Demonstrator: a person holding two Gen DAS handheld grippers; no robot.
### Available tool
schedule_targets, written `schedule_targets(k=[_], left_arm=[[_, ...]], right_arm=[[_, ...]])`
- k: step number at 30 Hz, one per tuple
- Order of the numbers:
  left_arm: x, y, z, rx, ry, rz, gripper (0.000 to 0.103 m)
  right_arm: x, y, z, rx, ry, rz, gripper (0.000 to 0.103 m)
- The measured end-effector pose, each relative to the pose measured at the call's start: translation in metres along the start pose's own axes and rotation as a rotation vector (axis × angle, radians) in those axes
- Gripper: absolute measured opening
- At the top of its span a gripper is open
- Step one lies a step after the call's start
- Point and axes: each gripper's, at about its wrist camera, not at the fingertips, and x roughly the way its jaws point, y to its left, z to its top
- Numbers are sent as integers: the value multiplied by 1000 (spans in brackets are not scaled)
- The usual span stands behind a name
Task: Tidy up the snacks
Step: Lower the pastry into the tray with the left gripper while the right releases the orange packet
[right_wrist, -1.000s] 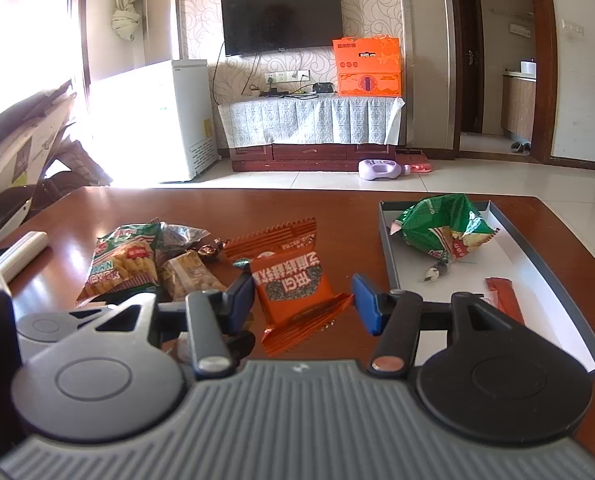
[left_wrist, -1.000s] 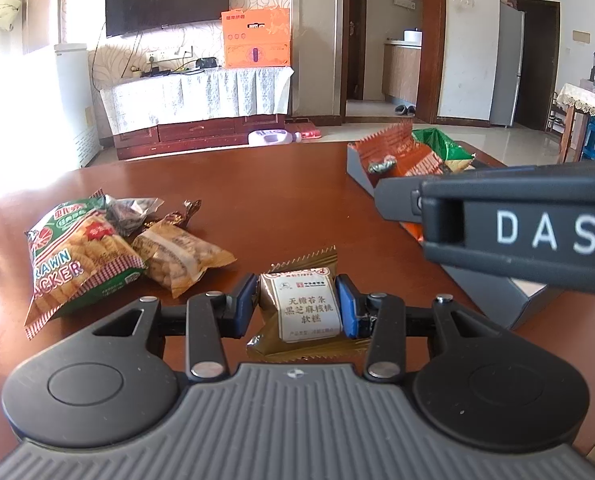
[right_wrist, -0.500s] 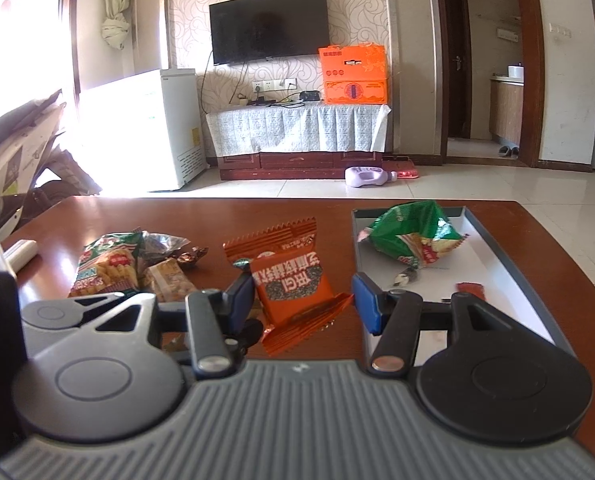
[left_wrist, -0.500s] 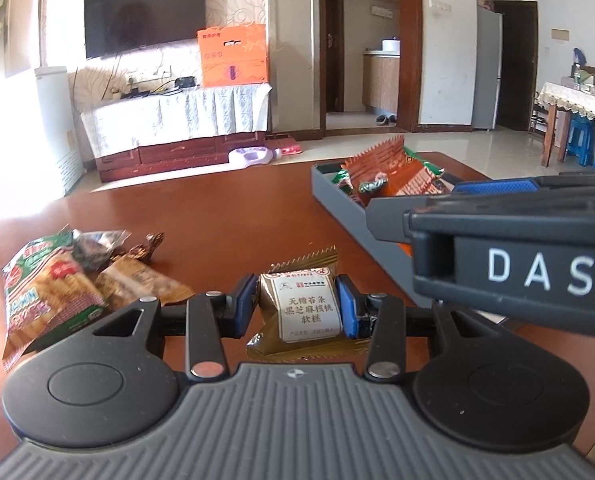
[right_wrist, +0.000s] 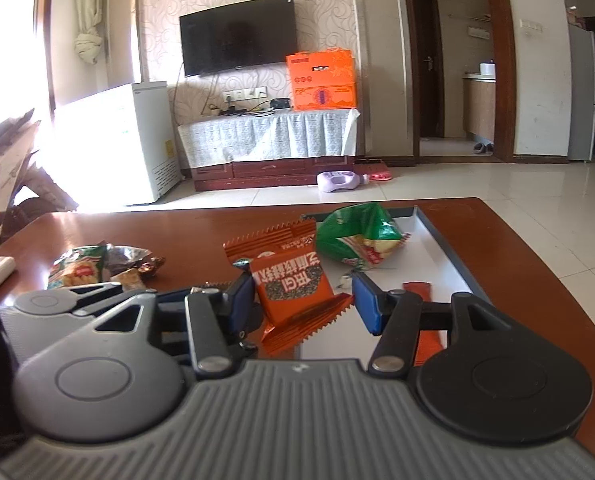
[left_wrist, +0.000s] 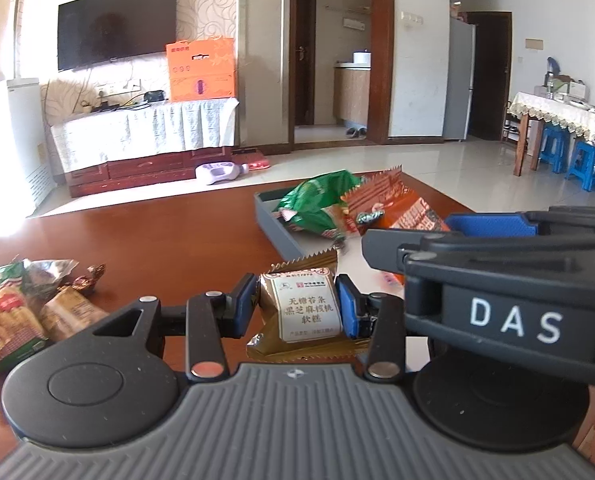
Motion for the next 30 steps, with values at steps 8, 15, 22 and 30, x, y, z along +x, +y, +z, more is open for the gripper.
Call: schedule_targets(k=[8,15,22,30], left_arm=[[10,-12,6,2,0,-23,49],[24,-21,15,28,-18,-23,49],[35,-25,22,48,-31,-40,49],[51,-29,32,43,-39,-45,49]], right_arm=[[1,-13,1,22,-9,-18,57],[5,-19,1,26,-16,-41,57],[8,-30,2,49,-28,-65,57],[-1,-37,7,57,-89,-108,57]])
